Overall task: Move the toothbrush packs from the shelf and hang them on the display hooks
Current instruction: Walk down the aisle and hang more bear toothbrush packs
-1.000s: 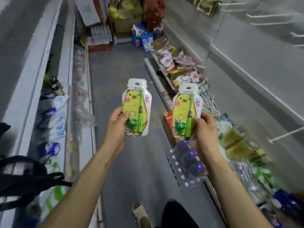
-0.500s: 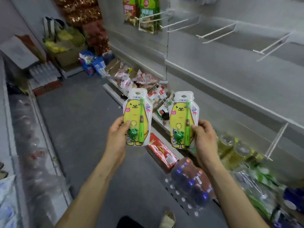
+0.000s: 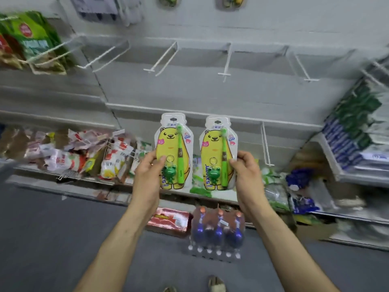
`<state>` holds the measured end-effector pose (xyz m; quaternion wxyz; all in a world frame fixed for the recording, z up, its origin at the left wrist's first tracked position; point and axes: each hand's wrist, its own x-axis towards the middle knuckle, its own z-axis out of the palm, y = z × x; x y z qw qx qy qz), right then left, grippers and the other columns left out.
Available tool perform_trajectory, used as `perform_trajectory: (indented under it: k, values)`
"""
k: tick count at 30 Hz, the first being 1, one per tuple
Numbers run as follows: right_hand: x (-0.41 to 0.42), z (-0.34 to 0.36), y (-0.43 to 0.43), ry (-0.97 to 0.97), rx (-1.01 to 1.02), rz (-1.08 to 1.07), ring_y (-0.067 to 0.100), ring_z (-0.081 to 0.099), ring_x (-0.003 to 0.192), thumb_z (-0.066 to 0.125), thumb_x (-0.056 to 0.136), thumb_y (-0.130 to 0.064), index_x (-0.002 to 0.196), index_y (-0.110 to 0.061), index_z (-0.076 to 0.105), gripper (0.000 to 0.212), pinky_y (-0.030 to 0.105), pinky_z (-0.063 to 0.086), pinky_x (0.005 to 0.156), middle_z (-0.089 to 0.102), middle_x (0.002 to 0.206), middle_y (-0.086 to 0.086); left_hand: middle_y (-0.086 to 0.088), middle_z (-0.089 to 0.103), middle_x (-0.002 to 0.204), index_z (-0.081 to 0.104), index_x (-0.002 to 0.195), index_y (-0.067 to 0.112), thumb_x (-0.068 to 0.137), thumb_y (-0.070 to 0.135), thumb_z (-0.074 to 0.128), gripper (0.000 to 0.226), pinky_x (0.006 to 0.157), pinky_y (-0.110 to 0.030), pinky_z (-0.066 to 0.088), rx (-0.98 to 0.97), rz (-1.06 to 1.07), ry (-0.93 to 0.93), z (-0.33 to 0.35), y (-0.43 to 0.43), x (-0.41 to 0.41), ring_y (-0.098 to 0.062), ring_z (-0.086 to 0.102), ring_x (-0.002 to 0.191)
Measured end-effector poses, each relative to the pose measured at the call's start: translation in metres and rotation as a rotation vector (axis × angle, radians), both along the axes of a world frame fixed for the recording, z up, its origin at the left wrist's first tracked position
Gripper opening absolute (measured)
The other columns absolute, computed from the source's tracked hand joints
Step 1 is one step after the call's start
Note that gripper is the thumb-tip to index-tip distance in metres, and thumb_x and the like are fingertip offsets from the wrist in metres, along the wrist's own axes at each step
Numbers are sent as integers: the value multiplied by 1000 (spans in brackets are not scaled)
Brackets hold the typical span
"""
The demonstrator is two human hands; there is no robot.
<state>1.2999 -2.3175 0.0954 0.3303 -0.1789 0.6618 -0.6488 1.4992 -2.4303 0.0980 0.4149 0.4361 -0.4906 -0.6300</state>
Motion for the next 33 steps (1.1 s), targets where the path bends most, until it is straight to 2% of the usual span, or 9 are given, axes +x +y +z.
perform_trajectory:
  k: [4,7,9,15,19,22,26,29,33]
  values:
    - [2,23,13,10,-52,-80,26,76,102,53,107,-9,120,-11,64,17,46,63,86,78,109,7,-3,78,119,73,119,25,107,20,56,21,108,-60,50,-5,-133,10,23,-9,-11,-27,71,117]
    - [-1,49,14,49,-132,-118,20,77,94,55,105,-4,115,-11,67,17,31,62,73,79,103,6,-4,79,117,71,122,20,108,18,55,22,107,-59,52,-39,-184,20,46,-19,-18,-27,72,114]
    - [-5,68,13,70,-183,-122,16,77,92,57,104,-3,114,-12,68,17,27,61,71,79,103,5,-7,78,117,72,119,21,107,18,55,21,106,-61,51,-67,-188,50,63,-28,-24,-31,72,113]
    - [-30,129,2,146,-301,-108,24,76,98,60,103,-6,116,-10,68,16,43,59,84,78,108,10,-11,79,114,69,120,13,107,15,54,20,105,-62,52,-150,-200,156,129,-48,-48,-32,74,109]
    - [-44,168,-10,191,-344,-80,28,76,100,60,103,-6,116,-10,67,15,49,60,89,79,106,9,-15,78,115,71,118,13,107,13,55,20,104,-66,51,-220,-172,196,165,-70,-59,-39,72,111]
    - [-50,191,-21,205,-384,-64,25,76,100,58,104,-4,116,-8,66,15,53,59,95,79,103,5,-14,78,115,71,118,13,107,14,54,19,104,-63,52,-272,-171,212,189,-81,-61,-37,73,111]
    - [-49,209,-35,226,-409,-61,24,76,99,59,104,-5,114,-9,67,14,57,59,93,79,104,5,-14,78,115,72,114,17,107,15,56,18,105,-65,51,-308,-173,229,205,-98,-58,-41,71,113]
    - [-43,215,-48,251,-425,-43,33,74,107,59,104,-4,115,-9,68,15,58,59,94,78,109,10,-13,78,115,72,115,17,107,16,56,18,104,-64,52,-320,-165,237,211,-110,-51,-38,72,111]
    - [-29,226,-72,280,-440,-29,36,74,108,59,104,-4,113,-8,67,12,54,61,89,78,109,12,-13,78,114,73,113,18,106,15,57,18,102,-62,53,-321,-138,249,216,-127,-33,-39,72,111]
